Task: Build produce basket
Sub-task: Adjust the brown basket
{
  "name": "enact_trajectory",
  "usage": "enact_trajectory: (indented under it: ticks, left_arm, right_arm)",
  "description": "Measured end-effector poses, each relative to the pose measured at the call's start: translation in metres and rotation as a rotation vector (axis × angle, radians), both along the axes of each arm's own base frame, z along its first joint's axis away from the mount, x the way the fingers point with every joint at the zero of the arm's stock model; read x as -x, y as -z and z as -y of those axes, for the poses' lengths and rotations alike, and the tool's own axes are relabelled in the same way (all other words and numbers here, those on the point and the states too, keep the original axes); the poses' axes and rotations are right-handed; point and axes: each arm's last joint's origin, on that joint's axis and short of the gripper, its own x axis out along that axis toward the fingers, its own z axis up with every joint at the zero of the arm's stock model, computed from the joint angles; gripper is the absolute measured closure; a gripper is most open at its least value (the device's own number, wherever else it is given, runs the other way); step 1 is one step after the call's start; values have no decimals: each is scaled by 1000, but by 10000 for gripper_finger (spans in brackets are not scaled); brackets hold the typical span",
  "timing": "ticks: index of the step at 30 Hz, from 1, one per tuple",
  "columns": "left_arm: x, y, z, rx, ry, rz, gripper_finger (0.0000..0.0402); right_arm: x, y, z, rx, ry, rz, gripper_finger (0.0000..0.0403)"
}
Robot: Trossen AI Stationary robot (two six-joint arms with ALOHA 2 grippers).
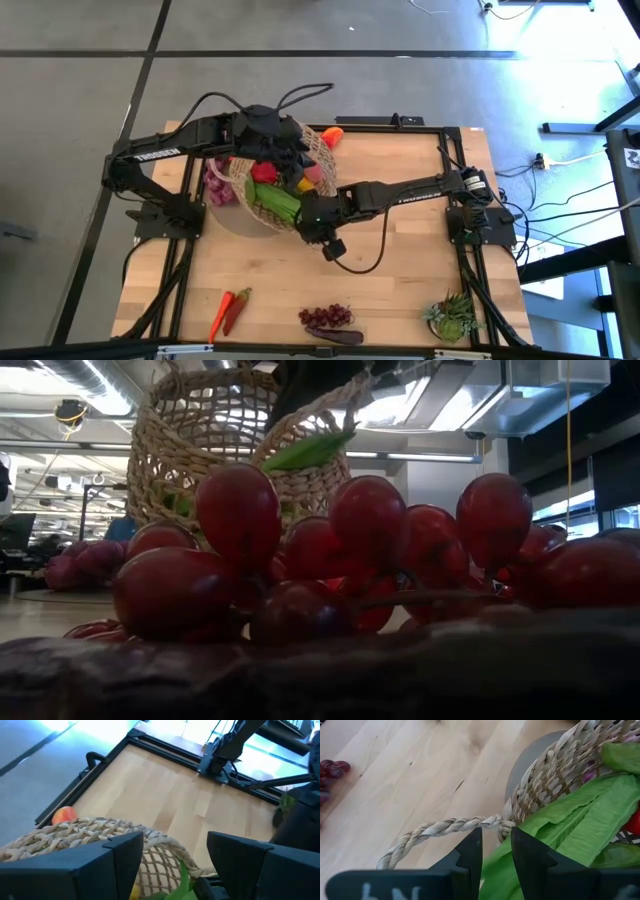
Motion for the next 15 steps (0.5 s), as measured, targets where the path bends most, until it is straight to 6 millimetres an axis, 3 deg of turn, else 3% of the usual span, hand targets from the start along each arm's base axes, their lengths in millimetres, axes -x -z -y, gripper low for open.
enact_trajectory:
  ticks: [5,15]
  left_arm:
    - [-1,1,0,-50,27,-17,191]
    - [-6,-3,9,124,346,74,190]
  right_arm:
    - [-2,-1,0,-3,1,20,305]
    - [-2,-2,0,-9,6,29,305]
